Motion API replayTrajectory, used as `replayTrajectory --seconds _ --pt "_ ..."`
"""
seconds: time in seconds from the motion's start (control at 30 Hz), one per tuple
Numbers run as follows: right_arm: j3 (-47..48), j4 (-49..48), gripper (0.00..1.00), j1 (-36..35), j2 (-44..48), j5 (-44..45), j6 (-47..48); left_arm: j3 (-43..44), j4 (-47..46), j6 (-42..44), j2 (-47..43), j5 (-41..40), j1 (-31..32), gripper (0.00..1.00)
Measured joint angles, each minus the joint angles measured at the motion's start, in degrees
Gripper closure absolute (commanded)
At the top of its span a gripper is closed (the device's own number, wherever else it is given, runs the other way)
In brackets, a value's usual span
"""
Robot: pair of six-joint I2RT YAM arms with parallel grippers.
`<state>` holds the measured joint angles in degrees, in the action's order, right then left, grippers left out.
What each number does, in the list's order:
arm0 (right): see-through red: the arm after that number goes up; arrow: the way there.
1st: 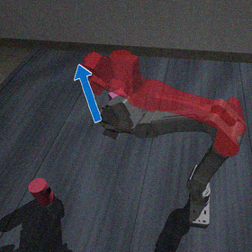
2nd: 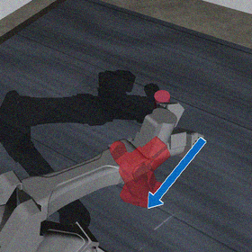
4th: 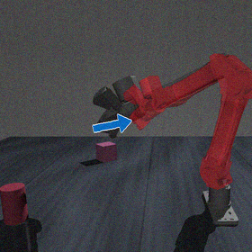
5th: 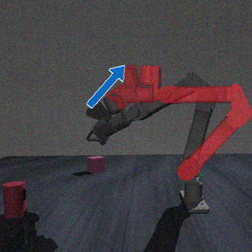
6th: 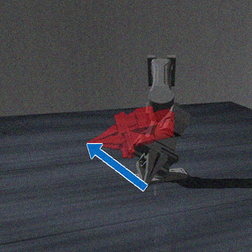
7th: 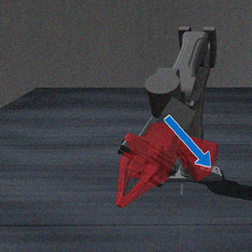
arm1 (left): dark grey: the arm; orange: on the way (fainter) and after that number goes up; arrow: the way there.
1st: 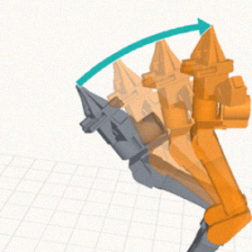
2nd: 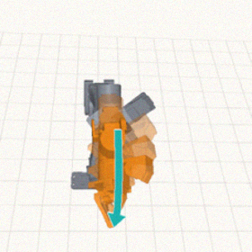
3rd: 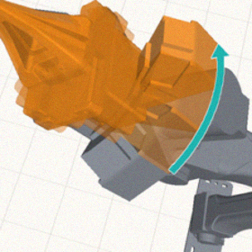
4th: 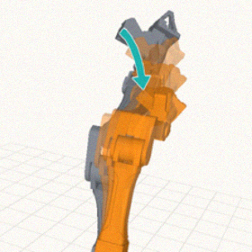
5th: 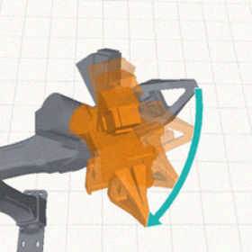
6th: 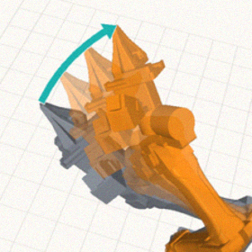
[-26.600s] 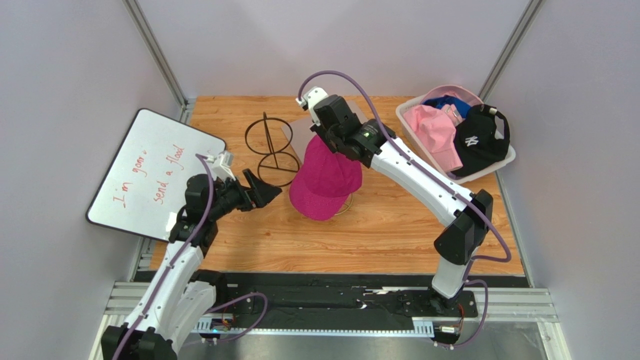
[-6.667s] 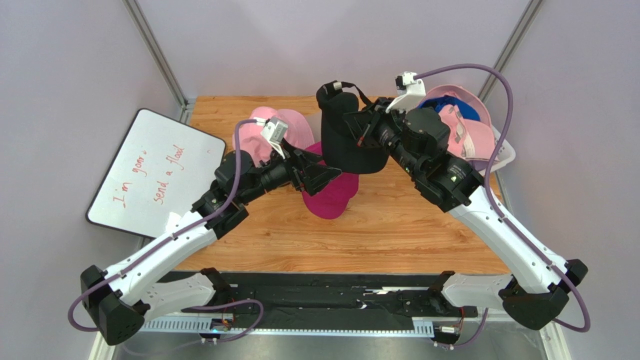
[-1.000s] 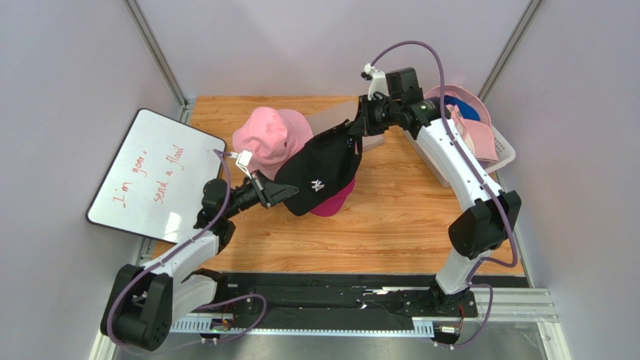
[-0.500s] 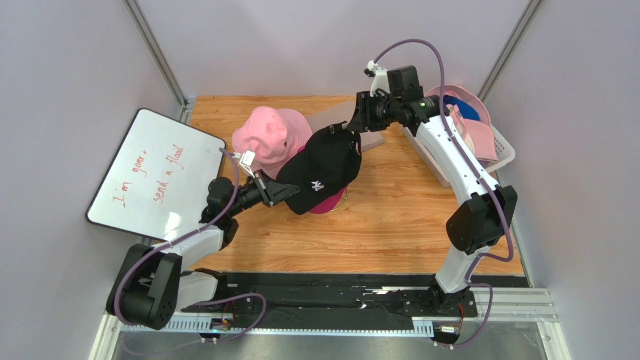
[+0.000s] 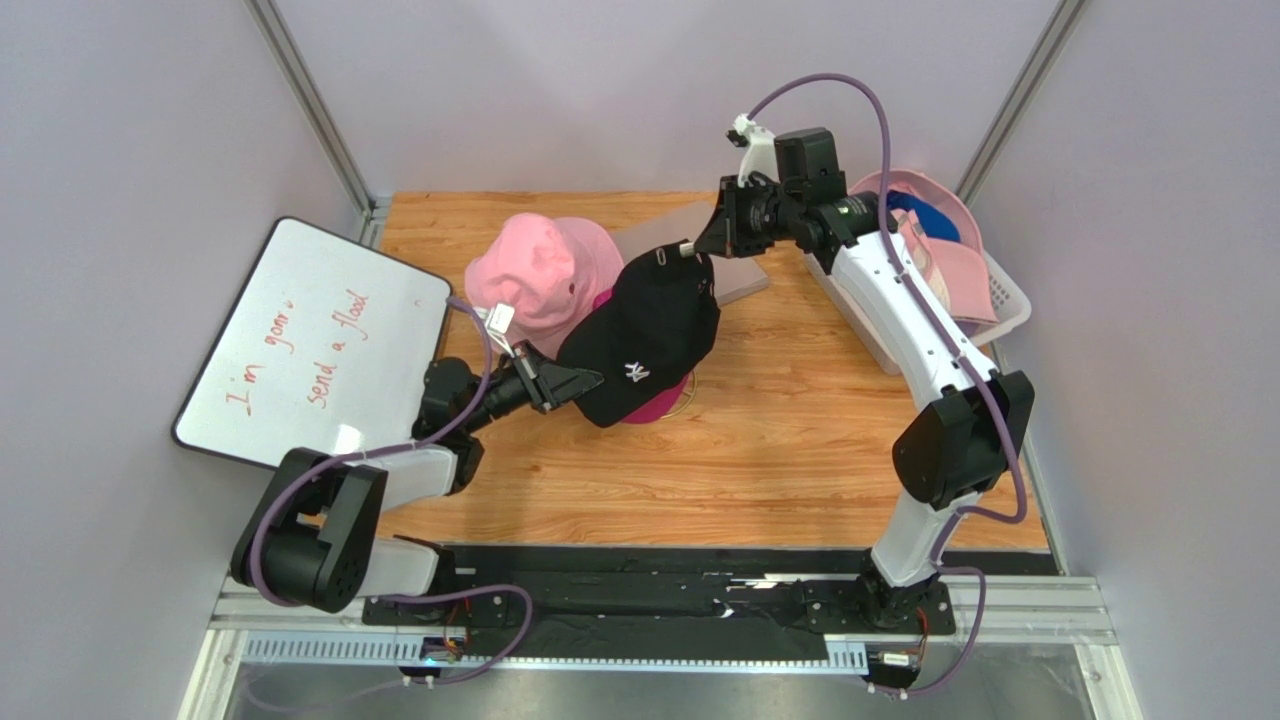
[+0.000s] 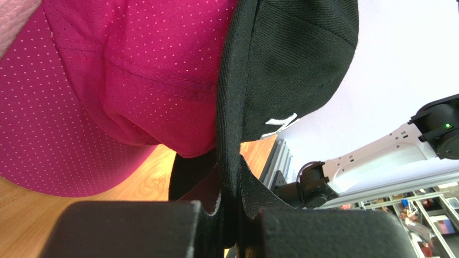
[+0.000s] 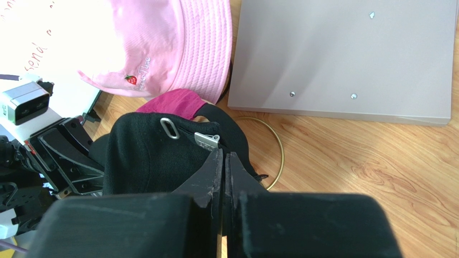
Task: Stack the hats
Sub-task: Stack the hat on the hat.
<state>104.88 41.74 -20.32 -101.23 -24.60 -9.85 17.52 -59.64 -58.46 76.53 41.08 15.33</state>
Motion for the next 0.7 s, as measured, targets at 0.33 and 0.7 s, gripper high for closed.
replayTrajectory --seconds 0.33,0.7 --pt "-1.03 -2.29 1.00 0.00 0.00 -0.66 -0.87 0.00 11.93 3.98 -4.15 -1.75 -0.09 0.32" --pt "-1.95 -3.93 1.00 -0.02 0.00 -1.27 -2.10 0.66 23.45 9.79 -10.75 -4.28 -0.11 0.28"
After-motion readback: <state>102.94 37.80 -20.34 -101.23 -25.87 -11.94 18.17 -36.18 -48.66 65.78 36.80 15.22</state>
